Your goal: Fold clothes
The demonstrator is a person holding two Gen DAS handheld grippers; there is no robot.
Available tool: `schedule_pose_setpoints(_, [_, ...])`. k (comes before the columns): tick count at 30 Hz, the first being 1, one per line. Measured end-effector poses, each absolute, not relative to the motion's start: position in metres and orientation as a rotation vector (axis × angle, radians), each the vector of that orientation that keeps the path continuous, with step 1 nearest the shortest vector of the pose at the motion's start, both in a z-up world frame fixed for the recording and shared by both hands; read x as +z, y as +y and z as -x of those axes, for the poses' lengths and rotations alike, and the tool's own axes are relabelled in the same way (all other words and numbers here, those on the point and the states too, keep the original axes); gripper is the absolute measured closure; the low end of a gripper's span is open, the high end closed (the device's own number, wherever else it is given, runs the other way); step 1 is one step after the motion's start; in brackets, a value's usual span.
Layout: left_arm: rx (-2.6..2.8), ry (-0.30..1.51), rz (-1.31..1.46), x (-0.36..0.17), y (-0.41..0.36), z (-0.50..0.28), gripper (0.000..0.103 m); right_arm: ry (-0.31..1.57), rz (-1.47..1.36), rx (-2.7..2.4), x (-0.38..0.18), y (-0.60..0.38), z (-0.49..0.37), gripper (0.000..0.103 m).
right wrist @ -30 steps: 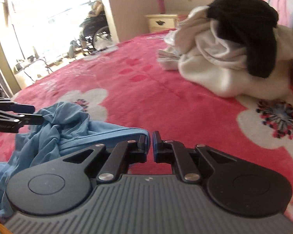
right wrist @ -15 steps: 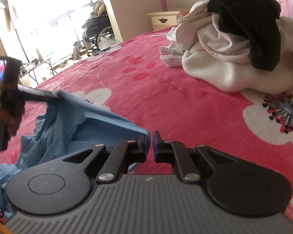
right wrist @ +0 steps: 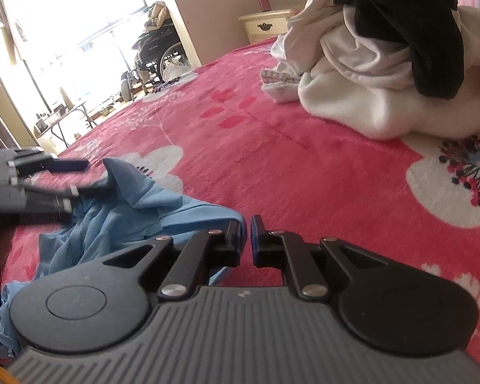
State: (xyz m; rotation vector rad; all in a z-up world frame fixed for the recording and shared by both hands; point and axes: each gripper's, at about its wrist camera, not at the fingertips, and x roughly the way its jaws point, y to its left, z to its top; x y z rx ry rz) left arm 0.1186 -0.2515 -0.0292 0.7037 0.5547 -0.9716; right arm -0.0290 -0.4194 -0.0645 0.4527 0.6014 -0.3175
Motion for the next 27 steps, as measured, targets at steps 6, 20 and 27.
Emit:
schedule_pose_setpoints(6, [-1.052, 0.537, -0.865, -0.058, -0.274, -0.092, 0.042, 0.543, -0.426, -0.296, -0.055, -0.414, 0.033, 0.098])
schedule_pose_setpoints(20, [-0.956, 0.567, -0.827, -0.065, -0.283, -0.113, 0.043, 0.488, -0.364, -0.279, -0.045, -0.406, 0.033, 0.098])
schedule_pose_setpoints(27, [-0.896, 0.56, -0.769, -0.069, -0.288, -0.12, 0.043, 0.455, -0.274, -0.263, -0.039, -0.393, 0.033, 0.098])
